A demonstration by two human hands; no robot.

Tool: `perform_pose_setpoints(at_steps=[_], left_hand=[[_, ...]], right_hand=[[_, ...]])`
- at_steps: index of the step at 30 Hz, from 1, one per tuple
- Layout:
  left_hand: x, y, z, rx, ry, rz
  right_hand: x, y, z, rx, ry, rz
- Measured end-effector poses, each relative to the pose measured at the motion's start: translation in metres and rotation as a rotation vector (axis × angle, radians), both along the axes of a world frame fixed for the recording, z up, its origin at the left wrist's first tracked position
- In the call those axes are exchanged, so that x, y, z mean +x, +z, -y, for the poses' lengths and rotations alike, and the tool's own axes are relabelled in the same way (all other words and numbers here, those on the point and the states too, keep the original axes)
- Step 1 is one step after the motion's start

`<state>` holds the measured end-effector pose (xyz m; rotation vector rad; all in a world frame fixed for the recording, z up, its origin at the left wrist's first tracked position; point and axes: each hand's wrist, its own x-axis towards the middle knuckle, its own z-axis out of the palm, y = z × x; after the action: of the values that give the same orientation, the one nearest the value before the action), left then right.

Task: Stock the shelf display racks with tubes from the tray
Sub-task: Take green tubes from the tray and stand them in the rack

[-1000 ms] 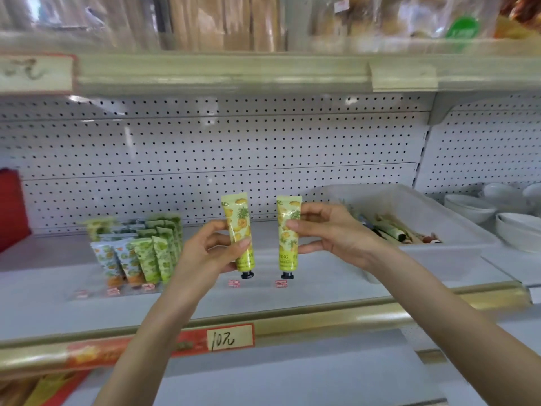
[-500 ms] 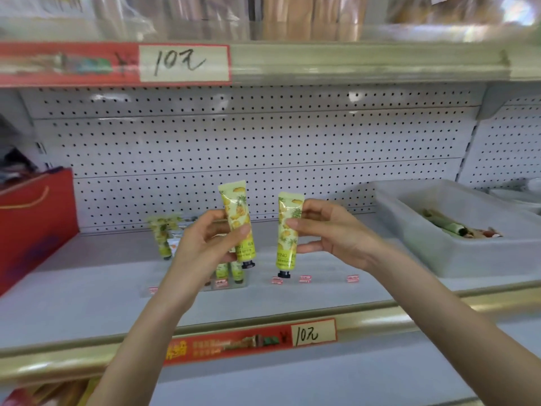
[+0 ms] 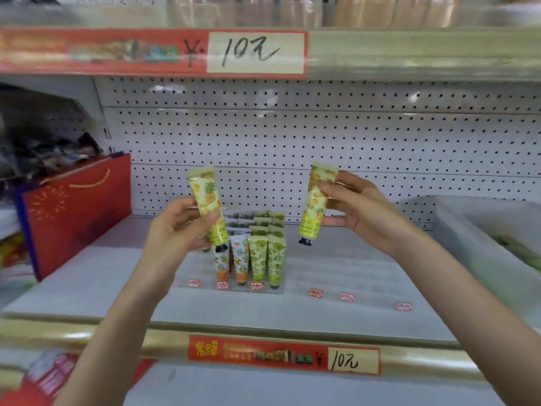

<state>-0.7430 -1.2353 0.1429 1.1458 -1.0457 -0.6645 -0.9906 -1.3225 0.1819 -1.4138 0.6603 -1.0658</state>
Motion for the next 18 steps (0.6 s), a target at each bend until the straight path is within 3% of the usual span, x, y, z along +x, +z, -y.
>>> perform_pose_setpoints(at_steps=[12,18], left_hand=[[0.065,-0.014,0.018,-0.023,0.013,0.016],[0.113,-0.025,0.049,0.048,-0.058,0.147]], right_hand=[[0.068,0.000,0.014,-0.082,0.027,-0.101],[0.122,0.007,0.025,-0.163,-0.044,-0.117]])
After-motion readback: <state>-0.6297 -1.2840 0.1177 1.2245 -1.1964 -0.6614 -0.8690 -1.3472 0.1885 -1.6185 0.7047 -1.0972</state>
